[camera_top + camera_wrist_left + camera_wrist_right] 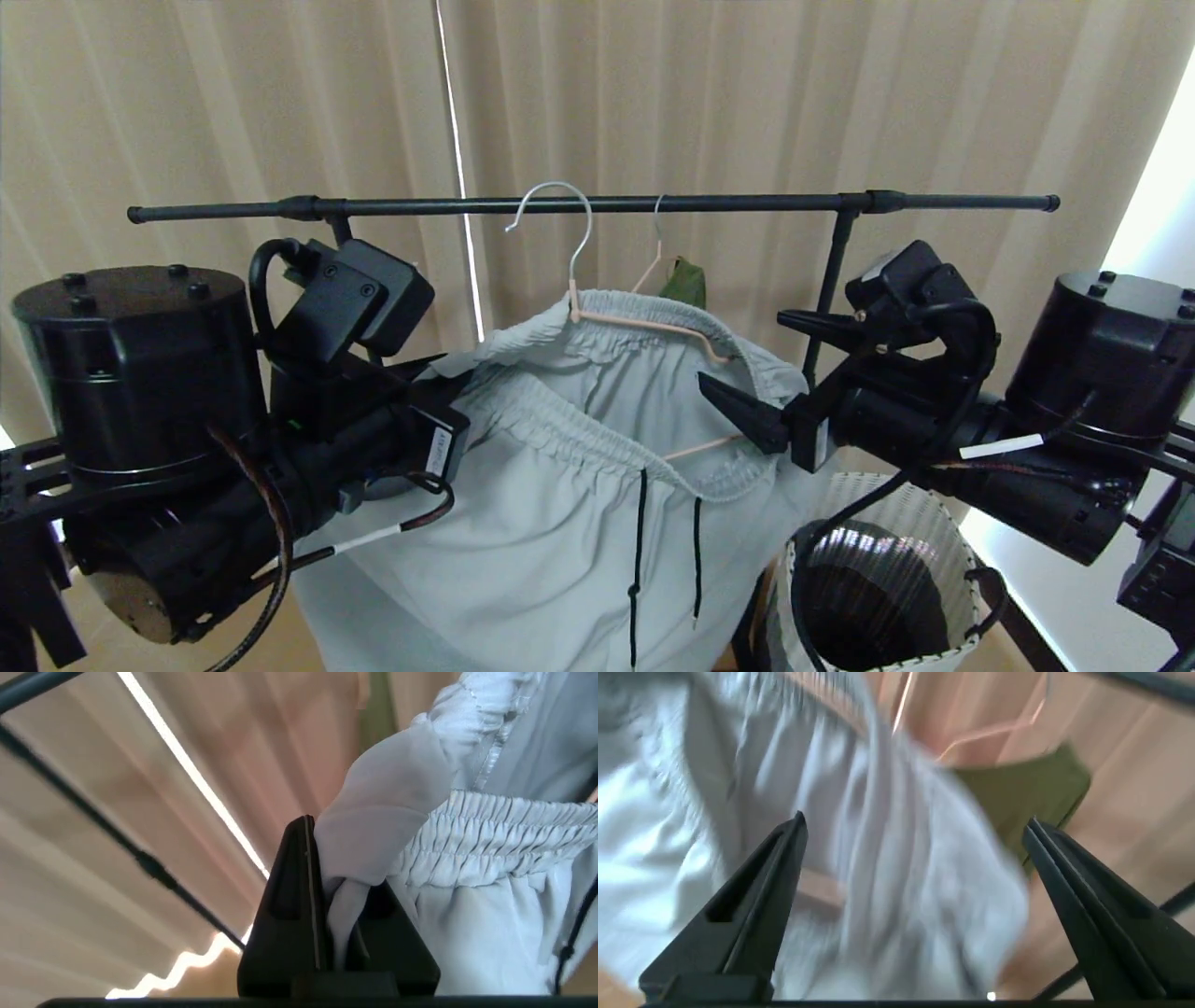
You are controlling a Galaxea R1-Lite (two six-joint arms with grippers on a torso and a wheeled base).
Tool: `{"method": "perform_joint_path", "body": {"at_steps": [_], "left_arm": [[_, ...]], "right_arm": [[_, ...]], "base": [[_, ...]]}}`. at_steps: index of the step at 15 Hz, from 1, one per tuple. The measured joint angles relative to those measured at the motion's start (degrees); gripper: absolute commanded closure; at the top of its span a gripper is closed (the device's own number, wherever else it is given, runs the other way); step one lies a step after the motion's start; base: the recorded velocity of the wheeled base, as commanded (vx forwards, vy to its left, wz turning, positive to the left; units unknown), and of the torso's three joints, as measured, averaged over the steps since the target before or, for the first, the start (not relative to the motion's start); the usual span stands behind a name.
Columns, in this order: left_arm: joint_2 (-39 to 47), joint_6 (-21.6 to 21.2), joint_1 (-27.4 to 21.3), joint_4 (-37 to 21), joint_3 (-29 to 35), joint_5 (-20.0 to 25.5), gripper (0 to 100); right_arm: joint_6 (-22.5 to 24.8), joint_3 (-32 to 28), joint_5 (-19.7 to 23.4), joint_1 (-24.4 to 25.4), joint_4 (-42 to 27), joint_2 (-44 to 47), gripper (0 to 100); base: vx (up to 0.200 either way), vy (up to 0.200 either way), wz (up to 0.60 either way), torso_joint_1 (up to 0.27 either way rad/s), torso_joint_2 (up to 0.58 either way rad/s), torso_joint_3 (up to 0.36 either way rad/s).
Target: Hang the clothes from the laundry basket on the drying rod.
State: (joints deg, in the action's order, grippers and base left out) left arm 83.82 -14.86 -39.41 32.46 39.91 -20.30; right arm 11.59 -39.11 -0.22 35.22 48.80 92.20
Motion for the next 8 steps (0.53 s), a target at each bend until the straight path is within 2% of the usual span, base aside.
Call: {"method": "perform_joint_path", "body": {"at_steps": [4, 8], "left_arm": [[0.3, -3.1, -2.4, 0.7, -0.1, 2.3, 100], [0.5, -6.4, -3.0, 5.1, -1.7, 4.8, 100]], "right_arm": [[7.4, -4.8, 0.1, -1.6, -0.2, 3.1, 0], [8.9, -6.8, 0.2, -2.1, -0.3, 5.8, 0]], "base": [[0.000, 0.000, 0.00, 0.000, 0.00, 0.000], [0.000, 0.000, 0.00, 0.000, 0.00, 0.000]]}}
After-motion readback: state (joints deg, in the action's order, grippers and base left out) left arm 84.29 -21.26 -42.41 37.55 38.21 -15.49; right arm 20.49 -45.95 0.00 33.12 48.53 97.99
